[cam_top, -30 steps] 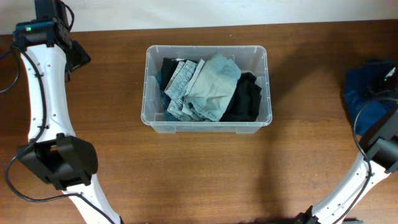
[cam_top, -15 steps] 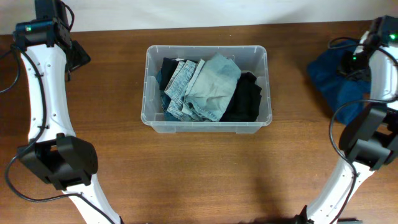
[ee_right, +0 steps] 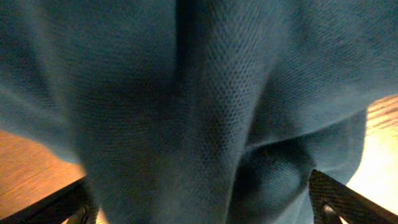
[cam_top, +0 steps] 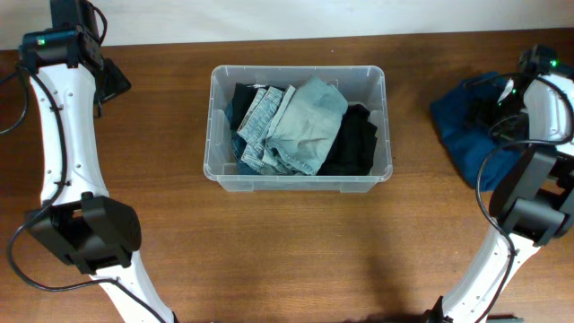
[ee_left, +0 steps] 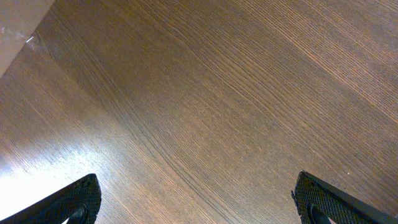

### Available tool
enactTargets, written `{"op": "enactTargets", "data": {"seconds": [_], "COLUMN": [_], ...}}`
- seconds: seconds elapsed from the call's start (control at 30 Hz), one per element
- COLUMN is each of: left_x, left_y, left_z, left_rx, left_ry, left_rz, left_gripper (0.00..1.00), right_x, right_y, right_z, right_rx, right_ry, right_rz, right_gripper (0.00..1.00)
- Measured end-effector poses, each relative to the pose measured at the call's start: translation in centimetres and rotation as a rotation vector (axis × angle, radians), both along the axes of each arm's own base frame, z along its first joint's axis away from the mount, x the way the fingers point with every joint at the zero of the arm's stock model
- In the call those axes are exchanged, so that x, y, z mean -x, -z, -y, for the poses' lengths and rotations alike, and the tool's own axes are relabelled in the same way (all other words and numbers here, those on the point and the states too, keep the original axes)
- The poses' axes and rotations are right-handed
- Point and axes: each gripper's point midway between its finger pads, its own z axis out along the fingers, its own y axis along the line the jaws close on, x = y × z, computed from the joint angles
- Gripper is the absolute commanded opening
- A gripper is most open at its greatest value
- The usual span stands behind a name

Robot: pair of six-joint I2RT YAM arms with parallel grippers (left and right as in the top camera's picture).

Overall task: Pack container
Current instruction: 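Lift the teal shirt with the right gripper and carry over the bin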

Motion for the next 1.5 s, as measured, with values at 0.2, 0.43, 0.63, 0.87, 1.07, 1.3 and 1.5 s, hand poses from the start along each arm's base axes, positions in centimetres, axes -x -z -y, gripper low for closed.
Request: {"op": "enactTargets", "data": {"seconds": [0.2, 0.43, 0.63, 0.87, 1.07, 1.3, 1.5], "left_x": [0.0, 0.0, 0.0, 0.0, 0.0, 0.0, 0.0], "left_y": [0.0, 0.0, 0.0, 0.0, 0.0, 0.0, 0.0], "left_z": [0.0, 0.0, 0.0, 0.0, 0.0, 0.0, 0.0], "left_rx": [0.0, 0.0, 0.0, 0.0, 0.0, 0.0, 0.0], "left_ry": [0.0, 0.0, 0.0, 0.0, 0.0, 0.0, 0.0], "left_rz": [0.0, 0.0, 0.0, 0.0, 0.0, 0.0, 0.0], "left_gripper": [0.99, 0.99, 1.0, 0.99, 0.99, 0.99, 0.99], "right_x": [0.2, 0.2, 0.1, 0.8, 0.5, -1.6, -2.7], "right_y": [3.3, 4.4, 4.3, 3.3, -0.4, -8.0, -13.8], "right_z": [0.6, 0.7, 0.2, -0.8, -1.1, -0.6, -3.0], "right_rx": [0.043, 0.1, 0.069, -0.02, -0.061, -0.015, 0.011], "right_ry": [0.015, 0.021, 0.018, 0.018, -0.008, -0.026, -0.082], "right_rz": [0.013, 0.122, 0.139, 0.058, 0.023, 0.14, 0.254], "right_gripper": [0.99, 0.9, 0.04, 0.04, 0.04, 0.04, 0.04]}}
